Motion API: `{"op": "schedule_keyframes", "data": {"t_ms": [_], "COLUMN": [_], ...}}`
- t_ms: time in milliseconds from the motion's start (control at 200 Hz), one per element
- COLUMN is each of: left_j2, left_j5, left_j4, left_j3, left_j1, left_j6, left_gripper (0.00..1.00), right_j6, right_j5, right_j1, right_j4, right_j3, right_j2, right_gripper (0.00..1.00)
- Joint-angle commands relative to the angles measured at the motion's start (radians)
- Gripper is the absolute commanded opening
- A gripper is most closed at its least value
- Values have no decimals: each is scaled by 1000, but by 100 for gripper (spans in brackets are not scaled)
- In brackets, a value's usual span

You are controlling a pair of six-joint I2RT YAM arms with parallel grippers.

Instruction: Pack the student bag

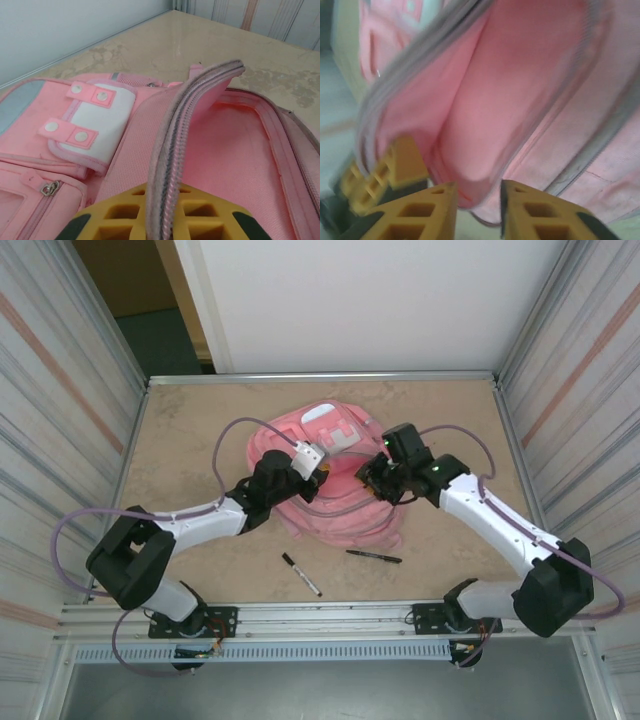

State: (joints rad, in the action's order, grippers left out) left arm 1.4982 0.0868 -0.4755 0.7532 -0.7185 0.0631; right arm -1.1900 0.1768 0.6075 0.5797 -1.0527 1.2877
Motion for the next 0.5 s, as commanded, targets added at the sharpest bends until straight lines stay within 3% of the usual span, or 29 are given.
{"op": "schedule_keyframes", "data": {"t_ms": [0, 105, 246, 396, 496], "left_j2": [11, -6, -10, -17, -25], "left_j5": [12, 45, 80, 100, 109], "left_j4": [-37, -15, -27, -35, -25], "left_j3": [-2, -1, -5, -19, -21], "left_j1": [30, 52, 85, 103, 104], "left_j6": [-54, -65, -67, -77, -75], "left_gripper": [0, 0, 0, 0, 0], "right_j6": [370, 519, 582, 583, 576], "right_j5": [-114, -204, -177, -214, -236], "right_j1": [94, 269, 449, 634, 705], "right_j4": [69, 118, 135, 165, 174], "right_j3": [-16, -3, 49, -9, -83], "right_j2": [11, -40, -44, 110, 240], "right_gripper": [34, 43, 47, 50, 50]}}
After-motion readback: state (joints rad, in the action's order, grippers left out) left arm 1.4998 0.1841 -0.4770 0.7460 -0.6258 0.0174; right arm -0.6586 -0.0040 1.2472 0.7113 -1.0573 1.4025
